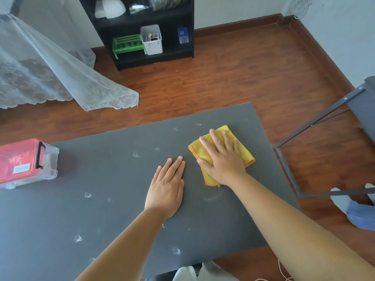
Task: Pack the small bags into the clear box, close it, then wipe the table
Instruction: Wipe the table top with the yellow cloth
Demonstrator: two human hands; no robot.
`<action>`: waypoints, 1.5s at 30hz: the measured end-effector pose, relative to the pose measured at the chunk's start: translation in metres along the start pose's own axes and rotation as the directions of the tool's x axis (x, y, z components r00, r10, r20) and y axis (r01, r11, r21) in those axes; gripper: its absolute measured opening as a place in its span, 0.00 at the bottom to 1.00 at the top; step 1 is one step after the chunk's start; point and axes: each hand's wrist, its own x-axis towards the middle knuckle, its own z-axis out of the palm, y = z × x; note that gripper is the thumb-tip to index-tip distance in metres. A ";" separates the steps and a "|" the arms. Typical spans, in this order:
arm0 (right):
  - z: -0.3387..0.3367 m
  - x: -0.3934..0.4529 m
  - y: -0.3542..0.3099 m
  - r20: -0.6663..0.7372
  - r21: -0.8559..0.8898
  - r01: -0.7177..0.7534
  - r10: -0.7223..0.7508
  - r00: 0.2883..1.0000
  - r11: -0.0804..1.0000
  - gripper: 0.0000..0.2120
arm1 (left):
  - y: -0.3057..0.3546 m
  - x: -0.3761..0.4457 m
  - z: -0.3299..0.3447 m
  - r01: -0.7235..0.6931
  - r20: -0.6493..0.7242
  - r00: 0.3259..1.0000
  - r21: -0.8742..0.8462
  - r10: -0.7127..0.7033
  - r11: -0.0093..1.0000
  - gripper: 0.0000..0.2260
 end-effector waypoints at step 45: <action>-0.015 0.052 0.021 -0.024 0.033 -0.095 0.095 0.995 0.995 0.36 | -0.002 0.000 0.001 -0.008 0.002 1.000 0.002 0.008 1.000 0.24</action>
